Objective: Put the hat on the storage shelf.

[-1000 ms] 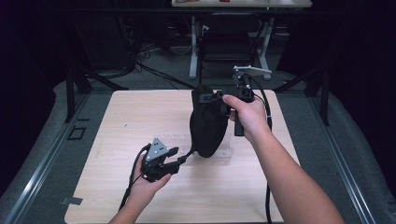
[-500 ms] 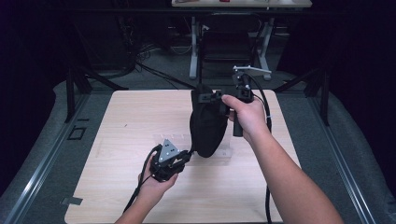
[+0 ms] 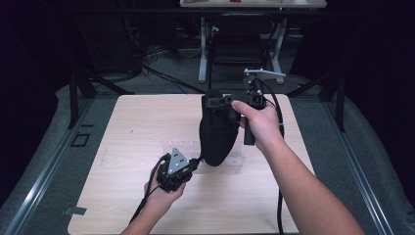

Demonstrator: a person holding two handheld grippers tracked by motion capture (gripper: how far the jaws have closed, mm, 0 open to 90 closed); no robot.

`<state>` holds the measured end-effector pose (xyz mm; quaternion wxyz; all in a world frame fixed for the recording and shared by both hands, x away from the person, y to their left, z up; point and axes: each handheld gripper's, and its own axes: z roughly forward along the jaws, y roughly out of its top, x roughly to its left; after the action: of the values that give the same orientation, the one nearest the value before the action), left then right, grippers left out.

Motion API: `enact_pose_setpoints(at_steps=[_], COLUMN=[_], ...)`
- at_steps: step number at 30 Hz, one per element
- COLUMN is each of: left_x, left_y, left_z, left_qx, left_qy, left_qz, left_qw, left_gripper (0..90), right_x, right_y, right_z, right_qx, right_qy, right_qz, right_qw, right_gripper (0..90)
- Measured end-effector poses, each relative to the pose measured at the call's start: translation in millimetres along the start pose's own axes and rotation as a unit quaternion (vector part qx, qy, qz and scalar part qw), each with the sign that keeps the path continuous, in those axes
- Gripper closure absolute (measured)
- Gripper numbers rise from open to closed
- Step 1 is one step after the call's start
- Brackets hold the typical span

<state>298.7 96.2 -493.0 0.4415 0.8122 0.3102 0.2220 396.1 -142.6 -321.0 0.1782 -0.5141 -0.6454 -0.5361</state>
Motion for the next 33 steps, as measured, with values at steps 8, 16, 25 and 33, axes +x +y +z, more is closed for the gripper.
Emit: enact_pose_setpoints(at_steps=[8,16,25,33], left_x=[2.9,6.2,9.5,12.4], left_y=[-3.7,-14.1,-29.8,-38.2], left_z=[-1.8,-2.4,4.7,4.9], left_qx=[0.009,0.026,0.038,0.035], left_qy=[0.013,0.038,0.04,0.032], left_qz=[0.009,0.028,0.005,-0.011], left_qw=[0.9998,0.9986,0.9984,0.9988], left_gripper=[83.9,85.0,84.2,83.8], right_x=[6.3,3.4,2.1,-2.9], right_y=[-4.0,-4.4,-8.2,-11.1], right_z=[-12.0,-31.8,-40.1,-43.3], right_qx=[-0.016,-0.039,-0.049,-0.051], right_qy=[-0.011,-0.017,-0.029,-0.033], right_qz=[-0.028,-0.033,-0.055,-0.051], right_qw=[0.9994,0.9985,0.9969,0.9968], right_gripper=[71.9,68.8,63.7,60.7])
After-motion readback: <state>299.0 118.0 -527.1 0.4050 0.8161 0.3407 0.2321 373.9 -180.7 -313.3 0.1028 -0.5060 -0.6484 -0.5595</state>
